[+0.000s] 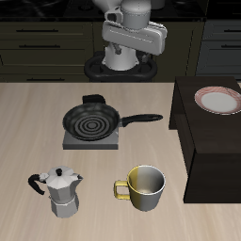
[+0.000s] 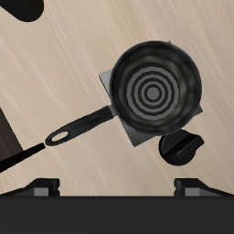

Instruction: Place the frying pan on the top layer of the shelf

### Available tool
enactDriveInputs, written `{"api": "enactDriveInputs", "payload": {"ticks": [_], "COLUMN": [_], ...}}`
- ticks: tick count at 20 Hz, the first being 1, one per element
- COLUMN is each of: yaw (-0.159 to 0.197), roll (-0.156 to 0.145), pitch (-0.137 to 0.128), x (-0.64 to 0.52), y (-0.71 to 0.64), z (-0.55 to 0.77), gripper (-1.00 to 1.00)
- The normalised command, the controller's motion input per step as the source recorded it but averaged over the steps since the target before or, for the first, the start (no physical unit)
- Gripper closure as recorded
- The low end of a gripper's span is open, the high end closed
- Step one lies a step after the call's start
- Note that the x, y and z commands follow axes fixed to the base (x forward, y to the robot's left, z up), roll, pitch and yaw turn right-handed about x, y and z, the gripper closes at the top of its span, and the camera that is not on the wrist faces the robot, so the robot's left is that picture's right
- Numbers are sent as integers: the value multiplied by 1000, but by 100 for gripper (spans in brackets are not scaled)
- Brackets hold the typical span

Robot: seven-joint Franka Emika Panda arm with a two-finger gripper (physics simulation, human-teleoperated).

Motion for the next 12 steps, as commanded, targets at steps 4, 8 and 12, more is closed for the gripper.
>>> {"api": "enactDriveInputs", "payload": {"ticks": [4, 8, 12], "yaw": [-136, -233, -254], "roll": [53, -32, 18], "pitch": [7, -10, -33], "x": [110, 97, -20], "y": [153, -21, 141], "z": [2, 30, 4], "gripper": [-100, -100, -100]}}
